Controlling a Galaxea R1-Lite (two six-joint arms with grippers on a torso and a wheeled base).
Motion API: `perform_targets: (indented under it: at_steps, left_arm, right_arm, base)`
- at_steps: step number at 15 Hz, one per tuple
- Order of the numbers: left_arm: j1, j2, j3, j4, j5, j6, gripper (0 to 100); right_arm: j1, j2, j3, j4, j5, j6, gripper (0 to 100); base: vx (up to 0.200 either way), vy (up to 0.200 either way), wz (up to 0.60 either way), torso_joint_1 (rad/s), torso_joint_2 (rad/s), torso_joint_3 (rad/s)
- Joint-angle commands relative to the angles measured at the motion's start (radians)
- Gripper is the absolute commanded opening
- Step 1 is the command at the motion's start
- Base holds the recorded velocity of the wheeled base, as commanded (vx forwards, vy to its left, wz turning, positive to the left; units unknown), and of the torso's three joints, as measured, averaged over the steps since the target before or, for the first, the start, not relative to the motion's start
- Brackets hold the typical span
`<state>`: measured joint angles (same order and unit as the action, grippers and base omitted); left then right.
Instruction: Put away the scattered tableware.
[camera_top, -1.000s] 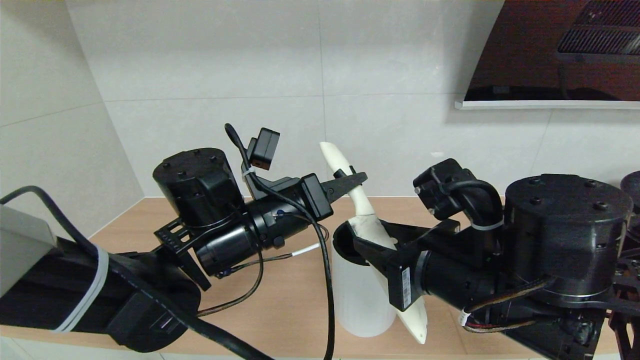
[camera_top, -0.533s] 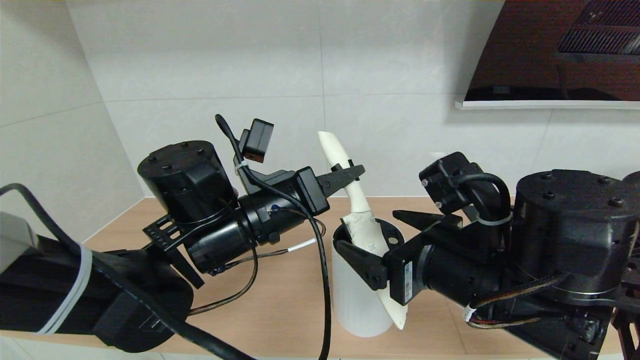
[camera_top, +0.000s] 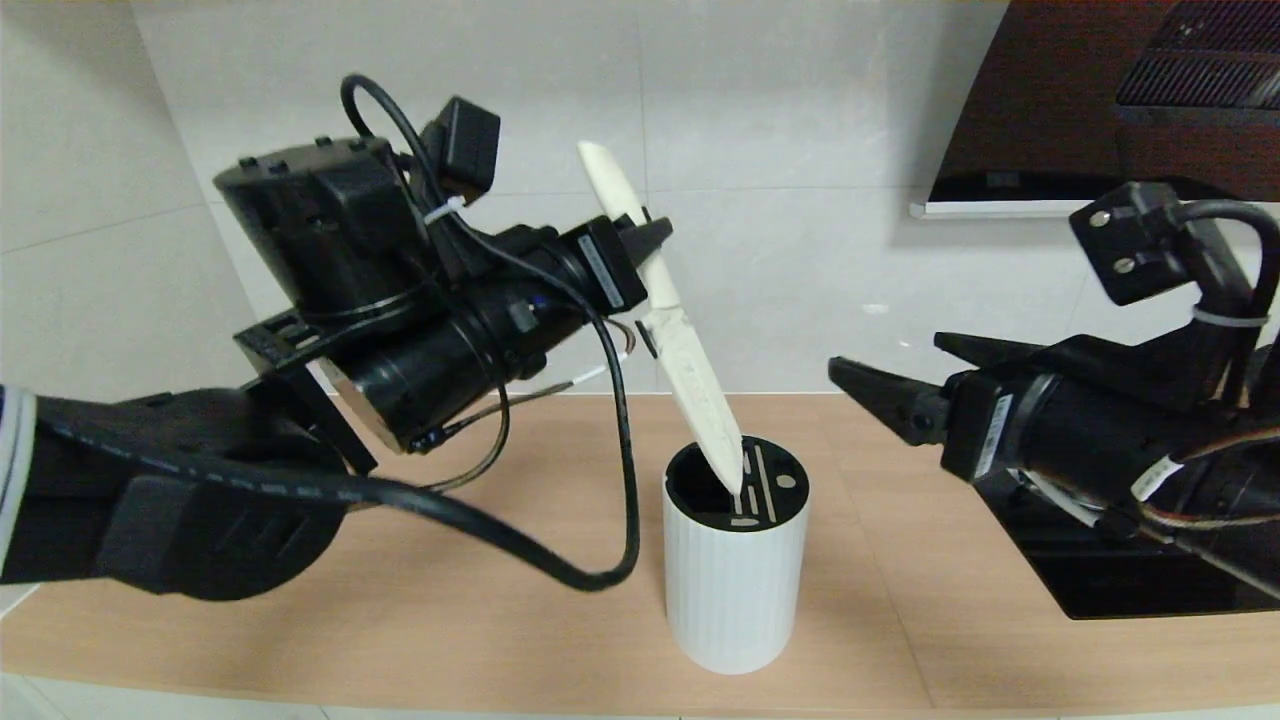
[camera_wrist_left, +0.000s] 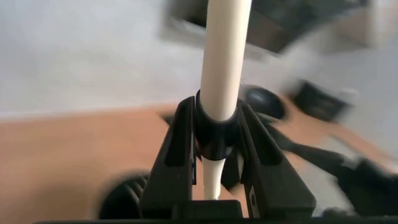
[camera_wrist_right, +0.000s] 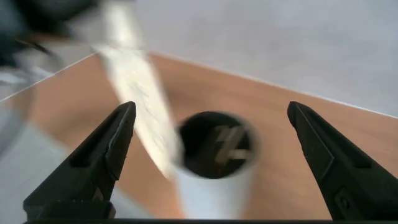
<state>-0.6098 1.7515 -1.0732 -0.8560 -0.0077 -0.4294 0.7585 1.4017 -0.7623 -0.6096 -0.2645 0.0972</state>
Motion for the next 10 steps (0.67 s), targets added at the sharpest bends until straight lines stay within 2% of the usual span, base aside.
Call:
perform_targets:
  at_steps: [1, 3, 5, 6, 7, 8, 9, 10]
  left_arm:
    - [-0.008, 0.013, -0.123, 0.072, 0.141, 0.119, 0]
    - [-0.044, 0.048, -0.114, 0.054, 0.275, 0.199, 0]
    - [-0.079, 0.082, -0.105, -0.051, 0.388, 0.287, 0]
    - [-0.097, 0.106, -0.103, -0.118, 0.448, 0.368, 0]
    - [-0.111, 0.134, -0.091, -0.190, 0.494, 0.435, 0]
    - [-0.119, 0.143, -0.085, -0.224, 0.508, 0.459, 0]
    - [-0.153, 0.161, -0.071, -0.270, 0.522, 0.488, 0]
    - [-0.162, 0.164, -0.067, -0.267, 0.523, 0.488, 0]
  right_arm:
    - [-0.053, -0.047, -0.009, 0.005, 0.002, -0.001, 100]
    - [-0.090, -0.027, -0.009, 0.005, 0.002, -0.001, 100]
    - [-0.110, -0.003, -0.022, 0.005, 0.002, -0.001, 100]
    - [-0.111, 0.005, -0.020, 0.005, 0.002, -0.001, 100]
    - [-0.110, 0.010, -0.018, 0.005, 0.002, -0.001, 100]
    - [-0.110, 0.011, -0.018, 0.005, 0.002, -0.001, 100]
    - [-0.111, 0.013, -0.018, 0.005, 0.002, -0.001, 100]
    - [-0.111, 0.013, -0.018, 0.005, 0.002, -0.001, 100]
  base:
    - [0.000, 0.000, 0.00, 0.000, 0.00, 0.000]
    - [0.000, 0.000, 0.00, 0.000, 0.00, 0.000]
    - [0.000, 0.000, 0.00, 0.000, 0.00, 0.000]
    - [0.000, 0.000, 0.00, 0.000, 0.00, 0.000]
    - [0.000, 0.000, 0.00, 0.000, 0.00, 0.000]
    - [0.000, 0.000, 0.00, 0.000, 0.00, 0.000]
    - [0.000, 0.000, 0.00, 0.000, 0.00, 0.000]
    - [0.000, 0.000, 0.00, 0.000, 0.00, 0.000]
